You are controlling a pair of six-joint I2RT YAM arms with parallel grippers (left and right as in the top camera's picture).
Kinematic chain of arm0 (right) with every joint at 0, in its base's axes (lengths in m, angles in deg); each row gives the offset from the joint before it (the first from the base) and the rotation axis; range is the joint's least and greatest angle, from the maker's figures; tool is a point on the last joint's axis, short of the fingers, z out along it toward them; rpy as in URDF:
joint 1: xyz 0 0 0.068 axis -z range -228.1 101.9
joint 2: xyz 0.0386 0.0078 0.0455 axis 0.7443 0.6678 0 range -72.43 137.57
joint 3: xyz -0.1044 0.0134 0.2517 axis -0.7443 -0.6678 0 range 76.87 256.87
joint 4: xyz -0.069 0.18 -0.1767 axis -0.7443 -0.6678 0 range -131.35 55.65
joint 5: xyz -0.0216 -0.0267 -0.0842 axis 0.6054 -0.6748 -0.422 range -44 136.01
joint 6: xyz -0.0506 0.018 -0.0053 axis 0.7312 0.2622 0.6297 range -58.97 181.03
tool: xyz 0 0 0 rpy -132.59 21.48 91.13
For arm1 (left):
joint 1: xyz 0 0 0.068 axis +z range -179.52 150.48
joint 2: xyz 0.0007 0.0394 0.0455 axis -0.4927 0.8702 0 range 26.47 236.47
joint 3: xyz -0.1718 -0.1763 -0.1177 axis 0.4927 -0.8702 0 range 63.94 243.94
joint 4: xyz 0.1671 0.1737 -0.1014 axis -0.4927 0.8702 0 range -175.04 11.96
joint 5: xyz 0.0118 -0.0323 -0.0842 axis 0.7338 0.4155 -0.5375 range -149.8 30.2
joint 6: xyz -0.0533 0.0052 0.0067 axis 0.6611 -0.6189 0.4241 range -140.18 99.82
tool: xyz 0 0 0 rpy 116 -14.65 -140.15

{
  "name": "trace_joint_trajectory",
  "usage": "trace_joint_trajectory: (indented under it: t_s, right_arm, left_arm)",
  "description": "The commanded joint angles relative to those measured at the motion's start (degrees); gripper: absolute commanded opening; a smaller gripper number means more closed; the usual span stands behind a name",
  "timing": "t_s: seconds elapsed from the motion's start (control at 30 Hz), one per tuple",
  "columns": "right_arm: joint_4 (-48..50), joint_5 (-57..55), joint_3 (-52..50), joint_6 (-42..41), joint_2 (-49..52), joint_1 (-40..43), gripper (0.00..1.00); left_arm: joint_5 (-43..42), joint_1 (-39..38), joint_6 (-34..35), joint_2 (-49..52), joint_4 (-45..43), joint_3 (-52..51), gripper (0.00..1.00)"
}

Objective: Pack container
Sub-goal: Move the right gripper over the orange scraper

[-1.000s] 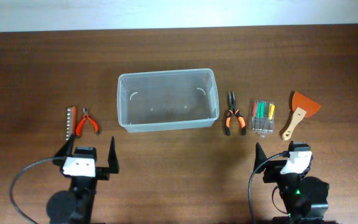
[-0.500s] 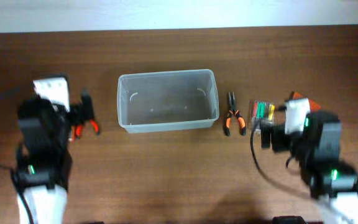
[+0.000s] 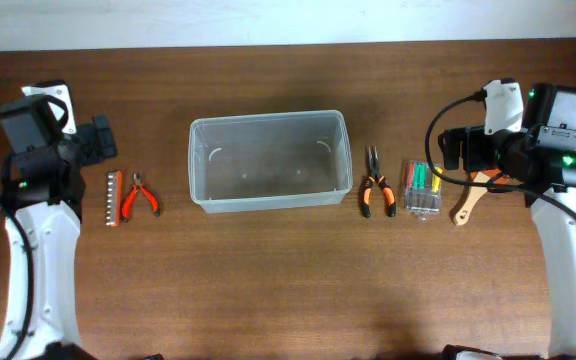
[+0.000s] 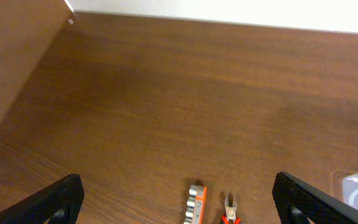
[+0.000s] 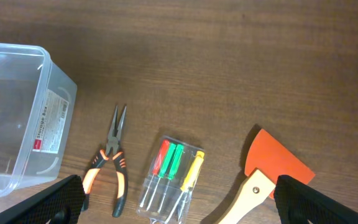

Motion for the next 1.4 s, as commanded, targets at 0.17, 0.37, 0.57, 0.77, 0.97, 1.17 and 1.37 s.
trace_joint_trajectory:
  t_s: [0.17,0.37,0.57,0.77,0.97,1.17,1.37]
  right_arm:
    - [-6.3,-5.4,1.6,-26.3,3.9,13.3,0.98]
    - [-8.0,-4.8,1.6,-26.4,7.6,19.0,0.98]
    - [-4.9,-4.4,1.6,-25.4,10.1,18.8,0.98]
    - [-7.3,-8.0,1.6,-29.5,15.5,17.9,0.98]
    - [-6.7,-8.7,1.9,-29.4,22.8,15.8,0.98]
    - [-6.6,-9.0,4.1,-29.2,28.7,15.3,0.98]
    - [-4.8,-11.5,6.4,-27.8,31.2,10.9,0.94]
  left_arm:
    - [0.6,0.3,-0.9,3.9,2.5,1.2,0.99]
    - [0.6,0.3,-0.9,4.6,2.7,1.2,0.99]
    - [0.6,0.3,-0.9,4.6,2.7,1.2,0.99]
    - [0.6,0.3,-0.9,4.6,2.7,1.2,0.99]
    - [0.6,0.3,-0.9,4.6,2.7,1.2,0.99]
    - [0.6,0.3,-0.9,4.6,2.7,1.2,0.99]
    - [0.6,0.3,-0.9,4.6,2.7,1.2,0.99]
